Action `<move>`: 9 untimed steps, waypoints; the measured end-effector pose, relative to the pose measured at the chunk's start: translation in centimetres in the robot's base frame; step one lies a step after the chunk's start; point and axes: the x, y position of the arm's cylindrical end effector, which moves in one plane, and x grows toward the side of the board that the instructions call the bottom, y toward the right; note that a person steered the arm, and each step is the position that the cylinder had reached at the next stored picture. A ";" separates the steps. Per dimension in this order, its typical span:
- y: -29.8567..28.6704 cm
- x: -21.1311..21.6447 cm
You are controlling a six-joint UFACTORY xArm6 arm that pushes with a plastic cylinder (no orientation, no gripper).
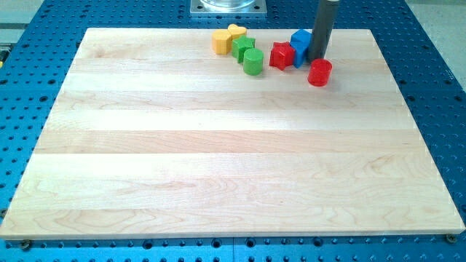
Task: Move the blue blocks to the top right of the red star
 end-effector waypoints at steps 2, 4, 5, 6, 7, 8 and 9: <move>-0.1 -3.9; -1.6 -4.0; 0.6 -0.8; -0.6 -0.5; -3.7 0.3; -5.8 0.4; -4.8 0.4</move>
